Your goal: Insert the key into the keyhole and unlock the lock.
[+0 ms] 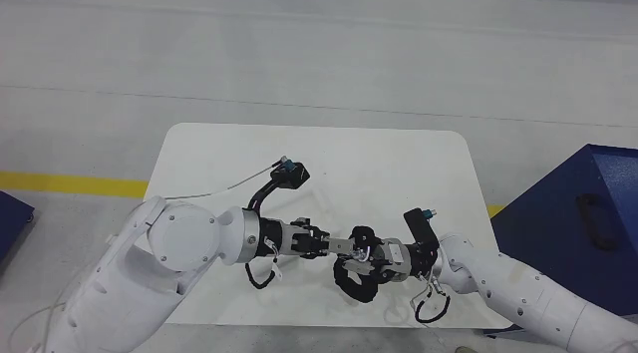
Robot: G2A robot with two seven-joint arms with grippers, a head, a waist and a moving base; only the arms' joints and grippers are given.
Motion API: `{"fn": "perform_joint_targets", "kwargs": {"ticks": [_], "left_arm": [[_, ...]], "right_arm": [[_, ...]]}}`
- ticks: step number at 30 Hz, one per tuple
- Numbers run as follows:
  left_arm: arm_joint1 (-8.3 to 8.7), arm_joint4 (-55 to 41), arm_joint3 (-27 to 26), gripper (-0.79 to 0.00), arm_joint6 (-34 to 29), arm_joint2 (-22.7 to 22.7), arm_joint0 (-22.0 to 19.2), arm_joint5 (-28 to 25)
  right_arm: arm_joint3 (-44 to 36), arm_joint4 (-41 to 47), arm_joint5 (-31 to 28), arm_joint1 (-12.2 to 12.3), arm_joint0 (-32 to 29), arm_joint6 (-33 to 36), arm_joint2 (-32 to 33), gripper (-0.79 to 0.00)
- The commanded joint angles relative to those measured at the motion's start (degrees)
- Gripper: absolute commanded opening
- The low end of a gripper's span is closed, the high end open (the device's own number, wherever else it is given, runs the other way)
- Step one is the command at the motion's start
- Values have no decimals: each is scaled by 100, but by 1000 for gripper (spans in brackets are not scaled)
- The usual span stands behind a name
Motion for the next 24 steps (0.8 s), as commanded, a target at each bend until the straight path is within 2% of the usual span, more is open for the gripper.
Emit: {"fn": "perform_joint_targets", "kwargs": {"ticks": [1,2,3,4,7,9,11,13,14,15,24], "left_arm": [[16,-222,-22,0,-1,-161,58,68],[20,-434,-14,-22,-48,-237,100,66],[27,-581,20,-142,-95,-310,127,86],[34,-675,50,-400,-119,-370,147,108],[47,-868,149,-517,-244,-399,208,259],[44,-960,182,-520,-338,-337,210,320],[33,-1057,240,-563,-306,-297,199,316],[27,-1022,251,-656,-271,-232,172,320],[22,-1052,267,-767,-268,-211,159,305],[20,-1047,279,-785,-256,-197,139,300],[25,-1034,284,-785,-253,-136,49,293]], "right_arm": [[0,0,0,0,0,0,0,-785],[0,0,0,0,0,0,0,-785],[0,0,0,0,0,0,0,-785],[0,0,0,0,0,0,0,-785],[0,0,0,0,0,0,0,-785],[0,0,0,0,0,0,0,-785],[0,0,0,0,0,0,0,-785],[0,0,0,0,0,0,0,-785],[0,0,0,0,0,0,0,-785],[0,0,0,0,0,0,0,-785],[0,0,0,0,0,0,0,-785]]}}
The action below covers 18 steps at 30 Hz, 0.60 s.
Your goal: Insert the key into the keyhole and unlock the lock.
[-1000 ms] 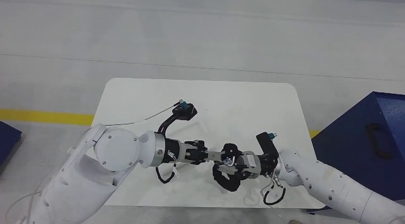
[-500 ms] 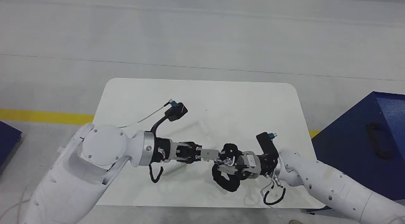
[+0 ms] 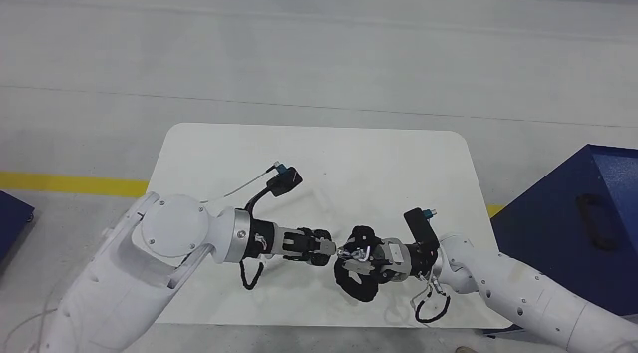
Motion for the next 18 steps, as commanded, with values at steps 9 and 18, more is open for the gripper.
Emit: {"fn": "perform_joint_targets", "kwargs": {"ticks": [9,18], "left_arm": [[23,18,-34,-785,-129,32,-57,-113],[35,109,33,-785,-262,106,-159,-409]], "right_arm": [[-43,80,0,-7,-62,76,7,-785],[-439,1154,0,18,-166,898,0,-785]]}}
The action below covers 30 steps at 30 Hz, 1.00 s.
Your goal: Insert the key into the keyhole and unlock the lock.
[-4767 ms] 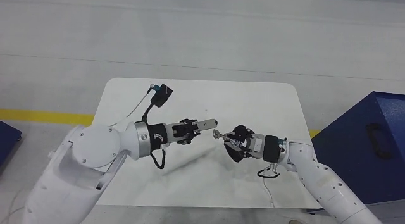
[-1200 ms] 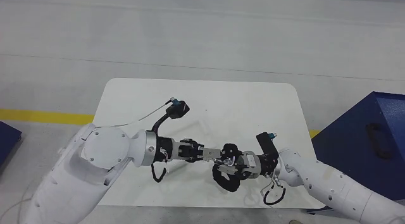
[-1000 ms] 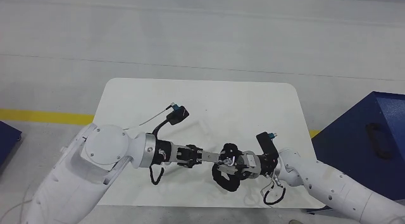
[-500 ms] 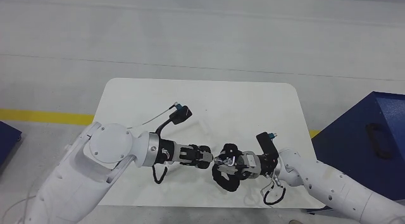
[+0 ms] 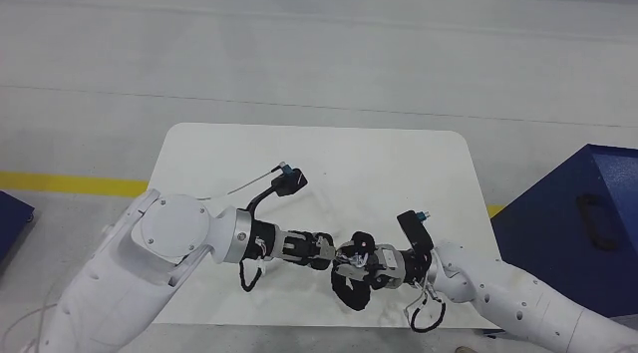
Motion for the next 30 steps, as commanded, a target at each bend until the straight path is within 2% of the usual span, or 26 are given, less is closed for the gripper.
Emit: {"fn": "perform_joint_targets", "kwargs": {"ticks": [1,9,14,15,16,17,24,30], "left_arm": [[3,-7,16,-785,-8,-3,-13,-21],[21,-20,32,-785,-68,-15,-40,-102],[29,-37,3,-785,-78,1,-35,-93],[30,-37,0,-597,-60,0,-34,-96],[31,-22,-6,-40,-20,-7,-32,-90],[32,-39,-30,0,39,-25,-25,-91],[79,-23,-299,0,381,-315,130,-216],[171,145,-764,0,1018,-934,558,-456]], "right_arm": [[-77,235,0,17,-6,219,1,-785],[-291,1095,0,79,-6,993,1,-785],[-291,1284,0,112,77,1215,5,-785],[-296,1284,0,116,76,1221,4,-785],[-304,1282,0,119,74,1222,5,-785],[-306,1264,0,122,76,1219,12,-785],[-279,1095,0,127,30,1115,52,-785],[-225,947,0,108,-15,967,101,-785]]}}
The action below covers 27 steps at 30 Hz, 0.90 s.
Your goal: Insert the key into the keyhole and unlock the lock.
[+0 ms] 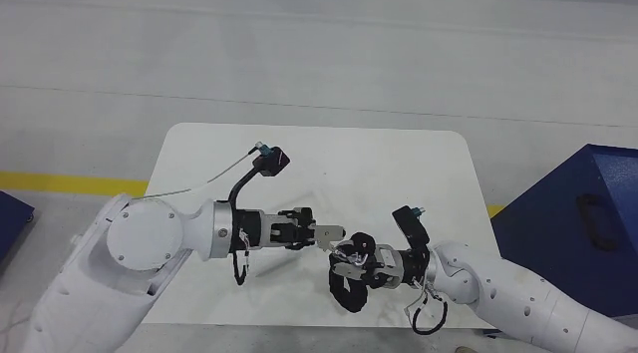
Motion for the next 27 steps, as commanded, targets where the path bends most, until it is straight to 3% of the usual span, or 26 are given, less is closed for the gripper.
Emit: {"fn": "perform_joint_targets", "kwargs": {"ticks": [1,2,3,9,20,27], "left_arm": [[39,170,-178,-314,226,-234,193,-73],[59,297,-272,-480,317,-326,283,-101],[76,413,-357,-785,380,-394,376,-125],[121,762,-472,-785,370,-404,671,-109],[20,36,-182,-785,851,-180,592,49],[-17,-257,2,-785,732,-19,514,28]], "right_arm": [[17,-46,0,-10,-18,-48,14,-785],[27,-70,0,-15,-23,-70,24,-785],[43,-99,0,-20,-28,-92,37,-785],[120,-296,0,-54,-70,-206,123,-785],[370,-1314,0,-157,-372,-653,593,-785],[396,-1516,0,-218,-558,-687,796,-785]]}}
